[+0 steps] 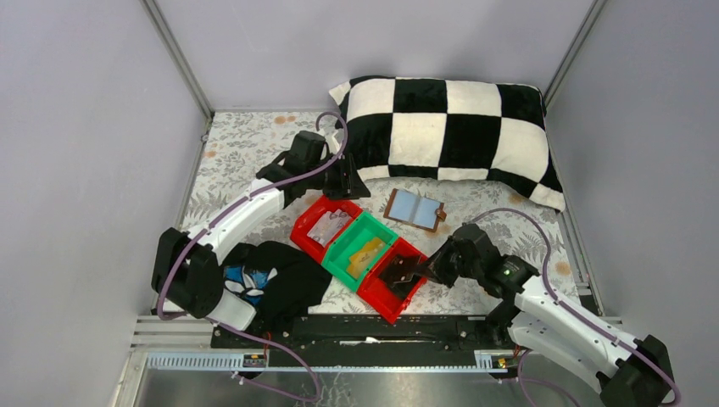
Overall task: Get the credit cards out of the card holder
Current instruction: Place the credit card in the storage box.
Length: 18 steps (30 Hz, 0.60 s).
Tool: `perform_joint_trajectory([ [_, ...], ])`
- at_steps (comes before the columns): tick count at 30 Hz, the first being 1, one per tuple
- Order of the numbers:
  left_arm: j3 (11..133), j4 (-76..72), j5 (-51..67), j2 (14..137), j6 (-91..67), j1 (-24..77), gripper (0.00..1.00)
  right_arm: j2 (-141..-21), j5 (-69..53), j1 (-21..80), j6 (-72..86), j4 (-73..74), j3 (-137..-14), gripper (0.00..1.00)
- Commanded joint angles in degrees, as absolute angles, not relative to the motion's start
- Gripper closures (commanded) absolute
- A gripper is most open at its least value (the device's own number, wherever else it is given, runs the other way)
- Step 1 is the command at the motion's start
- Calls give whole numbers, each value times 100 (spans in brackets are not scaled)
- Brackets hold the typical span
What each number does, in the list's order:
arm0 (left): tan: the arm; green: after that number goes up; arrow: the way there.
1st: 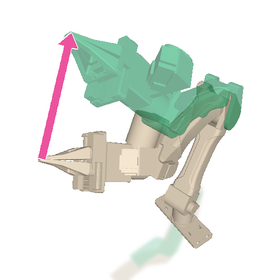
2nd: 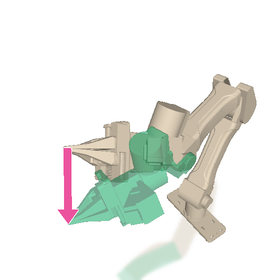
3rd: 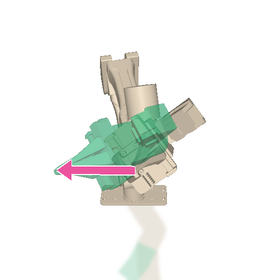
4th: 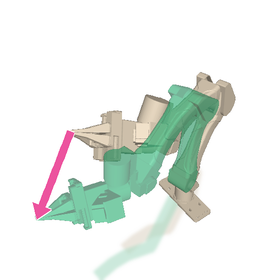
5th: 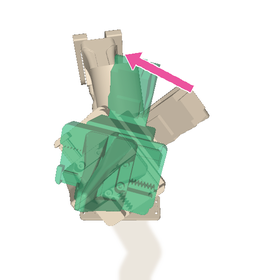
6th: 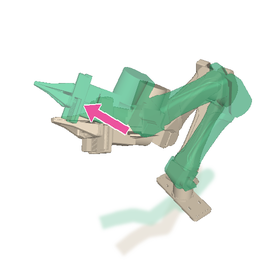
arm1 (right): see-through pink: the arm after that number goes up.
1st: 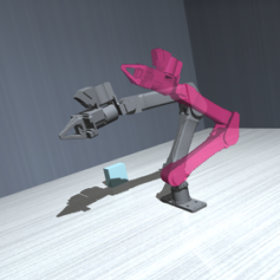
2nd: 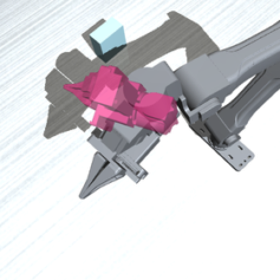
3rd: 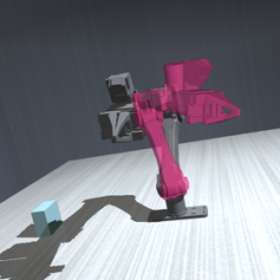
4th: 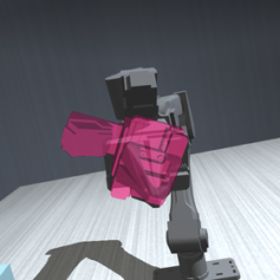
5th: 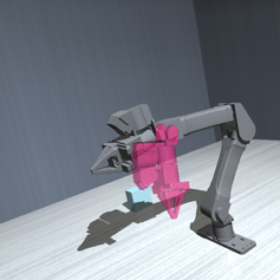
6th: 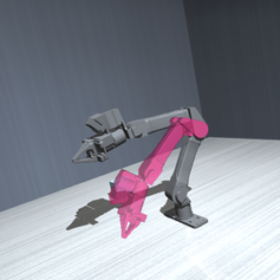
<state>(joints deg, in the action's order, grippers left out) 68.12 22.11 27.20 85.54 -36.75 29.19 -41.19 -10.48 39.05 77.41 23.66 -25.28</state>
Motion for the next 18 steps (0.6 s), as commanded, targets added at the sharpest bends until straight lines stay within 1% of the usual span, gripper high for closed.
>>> perform_joint_trajectory([
  [1,6755,1907,2633,8321,-3699,2909,53,-4345,-607,4057,8091,1634,-2339,100],
  [7,6773,1908,2686,8415,-3662,2909,53,-5020,-756,4105,8149,836,-2243,100],
  [8,6781,1913,2693,8438,-3654,2909,52,-5128,-776,4105,8115,864,-2305,98],
  [10,6828,1910,2729,8486,-3641,2909,52,-5295,-739,4116,8051,1113,-2460,87],
  [13,6958,1968,2768,8599,-3573,2908,52,-5164,-642,4114,7978,1450,-2596,76],
  [15,7047,1988,2784,8674,-3545,2909,52,-4929,-551,4113,7915,1784,-2704,70],
  [18,7191,1982,2860,8791,-3540,2909,52,-4543,-363,4113,7706,2321,-3020,67],
])
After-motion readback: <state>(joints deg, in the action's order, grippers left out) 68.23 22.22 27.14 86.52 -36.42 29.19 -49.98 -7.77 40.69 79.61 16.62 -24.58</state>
